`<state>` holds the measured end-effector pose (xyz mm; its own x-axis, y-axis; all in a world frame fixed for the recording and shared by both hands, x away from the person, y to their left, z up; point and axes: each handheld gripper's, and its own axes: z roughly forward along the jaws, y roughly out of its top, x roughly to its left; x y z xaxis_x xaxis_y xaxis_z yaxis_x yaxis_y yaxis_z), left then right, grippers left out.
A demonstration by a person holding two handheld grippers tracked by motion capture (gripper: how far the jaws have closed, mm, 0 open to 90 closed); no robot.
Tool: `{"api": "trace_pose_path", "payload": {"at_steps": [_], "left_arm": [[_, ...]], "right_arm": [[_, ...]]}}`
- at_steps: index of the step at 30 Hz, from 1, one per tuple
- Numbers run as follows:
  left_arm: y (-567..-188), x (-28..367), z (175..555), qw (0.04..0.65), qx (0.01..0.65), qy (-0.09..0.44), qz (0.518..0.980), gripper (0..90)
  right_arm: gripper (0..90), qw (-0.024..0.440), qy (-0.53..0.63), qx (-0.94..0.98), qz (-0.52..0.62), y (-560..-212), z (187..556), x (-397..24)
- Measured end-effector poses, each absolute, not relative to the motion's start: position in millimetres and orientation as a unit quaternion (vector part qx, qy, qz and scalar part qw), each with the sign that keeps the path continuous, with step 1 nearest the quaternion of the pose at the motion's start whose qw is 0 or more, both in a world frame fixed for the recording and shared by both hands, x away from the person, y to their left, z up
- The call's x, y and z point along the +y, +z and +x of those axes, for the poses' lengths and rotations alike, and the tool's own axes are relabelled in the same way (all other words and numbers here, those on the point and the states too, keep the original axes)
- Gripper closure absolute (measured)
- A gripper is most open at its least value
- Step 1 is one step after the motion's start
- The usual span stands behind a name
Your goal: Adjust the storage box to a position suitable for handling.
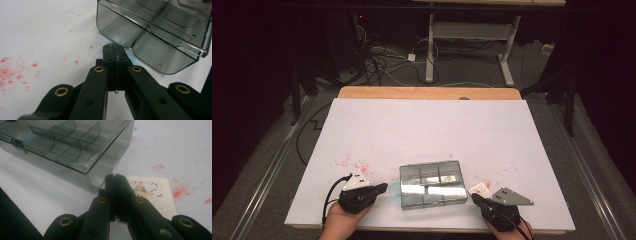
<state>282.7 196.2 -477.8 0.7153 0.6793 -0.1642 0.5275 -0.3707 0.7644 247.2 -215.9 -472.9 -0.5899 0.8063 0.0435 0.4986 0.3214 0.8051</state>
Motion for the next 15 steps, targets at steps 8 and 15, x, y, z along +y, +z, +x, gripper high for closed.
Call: {"api": "trace_pose_path", "payload": {"at_steps": [8,15], "left_arm": [[-480.8,191.4,283.1,0.426,0.354,0.08,0.829,88.1],[-482.3,187.8,282.4,0.421,0.348,0.079,0.834,88.1]], "right_arm": [[88.9,0.179,0.4,0.8,0.409,-477.9,246.9,-210.3],[89.0,0.18,0.399,0.803,0.405,-478.4,247.1,-208.3]]}}
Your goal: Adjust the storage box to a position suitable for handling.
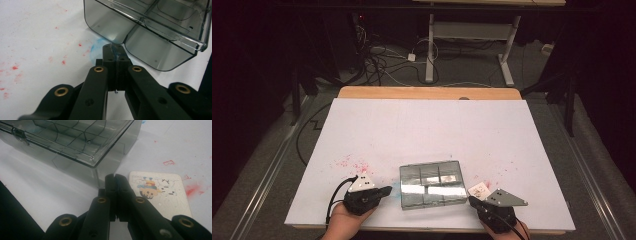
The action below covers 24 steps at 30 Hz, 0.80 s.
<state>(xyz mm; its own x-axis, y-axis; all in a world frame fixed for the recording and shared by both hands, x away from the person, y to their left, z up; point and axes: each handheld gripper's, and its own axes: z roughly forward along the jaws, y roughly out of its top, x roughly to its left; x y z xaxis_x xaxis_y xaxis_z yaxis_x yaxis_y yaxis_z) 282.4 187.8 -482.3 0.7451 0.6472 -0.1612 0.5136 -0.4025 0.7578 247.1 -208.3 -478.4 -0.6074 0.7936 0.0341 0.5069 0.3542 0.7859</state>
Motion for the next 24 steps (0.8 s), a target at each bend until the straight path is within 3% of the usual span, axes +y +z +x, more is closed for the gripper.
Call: {"api": "trace_pose_path", "payload": {"at_steps": [24], "left_arm": [[-484,189,286,0.42,0.357,0.074,0.831,88.0]], "right_arm": [[89.2,0.158,0.399,0.822,0.374,-479,240,-186]]}}
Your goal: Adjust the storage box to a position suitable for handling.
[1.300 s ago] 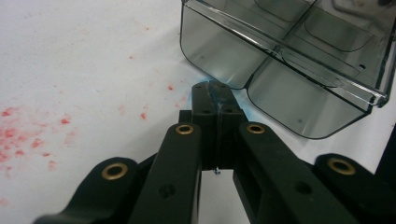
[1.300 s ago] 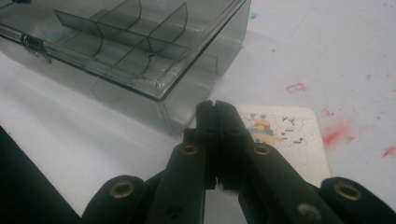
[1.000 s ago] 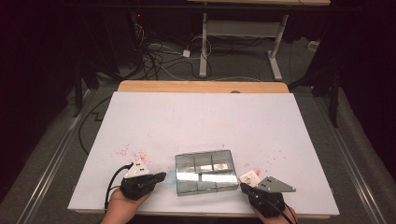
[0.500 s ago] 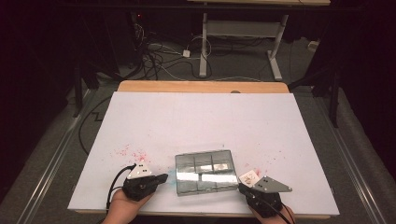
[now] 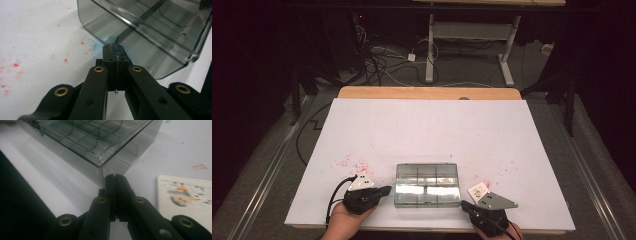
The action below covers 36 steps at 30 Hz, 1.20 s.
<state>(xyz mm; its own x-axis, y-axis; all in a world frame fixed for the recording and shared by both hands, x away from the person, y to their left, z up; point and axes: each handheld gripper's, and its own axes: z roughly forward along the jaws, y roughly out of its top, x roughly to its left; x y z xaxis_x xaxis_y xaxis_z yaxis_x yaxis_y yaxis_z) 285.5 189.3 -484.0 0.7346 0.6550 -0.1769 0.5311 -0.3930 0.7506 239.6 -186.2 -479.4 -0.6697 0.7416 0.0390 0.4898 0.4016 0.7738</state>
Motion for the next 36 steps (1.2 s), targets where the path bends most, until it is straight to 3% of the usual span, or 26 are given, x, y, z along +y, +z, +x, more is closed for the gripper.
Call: {"api": "trace_pose_path", "payload": {"at_steps": [22,36], "left_arm": [[-483,175,287,0.417,0.352,0.073,0.835,88.1],[-484,182,288,0.432,0.361,0.077,0.823,88.1]], "right_arm": [[89.1,0.193,0.465,0.78,0.372,-443,235,-203],[89.2,0.159,0.498,0.795,0.308,-434,239,-149]]}}
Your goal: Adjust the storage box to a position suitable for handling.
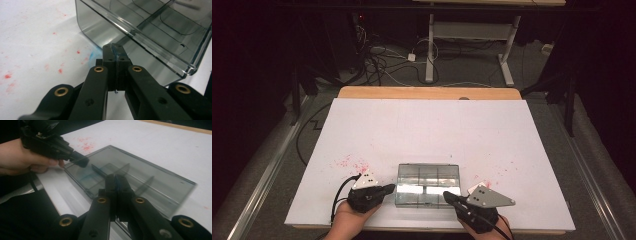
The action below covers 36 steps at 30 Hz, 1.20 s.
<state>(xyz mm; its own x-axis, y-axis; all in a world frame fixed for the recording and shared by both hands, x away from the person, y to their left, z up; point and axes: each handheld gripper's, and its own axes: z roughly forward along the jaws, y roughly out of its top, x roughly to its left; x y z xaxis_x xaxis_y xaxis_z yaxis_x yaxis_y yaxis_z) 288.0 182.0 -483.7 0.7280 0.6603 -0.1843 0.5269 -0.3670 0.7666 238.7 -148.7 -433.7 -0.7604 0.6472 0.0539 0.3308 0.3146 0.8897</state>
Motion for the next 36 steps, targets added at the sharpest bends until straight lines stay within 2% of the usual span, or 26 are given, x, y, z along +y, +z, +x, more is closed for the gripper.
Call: {"api": "trace_pose_path", "payload": {"at_steps": [16,24,36], "left_arm": [[-485,195,284,0.448,0.368,0.072,0.812,88.1],[-480,194,279,0.453,0.332,0.077,0.824,88.1],[-482,197,285,0.451,0.343,0.062,0.822,88.1]], "right_arm": [[89.2,0.091,0.483,0.834,0.249,-456,237,-85],[89.2,0.073,0.456,0.849,0.257,-473,230,-80],[89.1,0.058,0.441,0.848,0.289,-490,235,-94]]}}
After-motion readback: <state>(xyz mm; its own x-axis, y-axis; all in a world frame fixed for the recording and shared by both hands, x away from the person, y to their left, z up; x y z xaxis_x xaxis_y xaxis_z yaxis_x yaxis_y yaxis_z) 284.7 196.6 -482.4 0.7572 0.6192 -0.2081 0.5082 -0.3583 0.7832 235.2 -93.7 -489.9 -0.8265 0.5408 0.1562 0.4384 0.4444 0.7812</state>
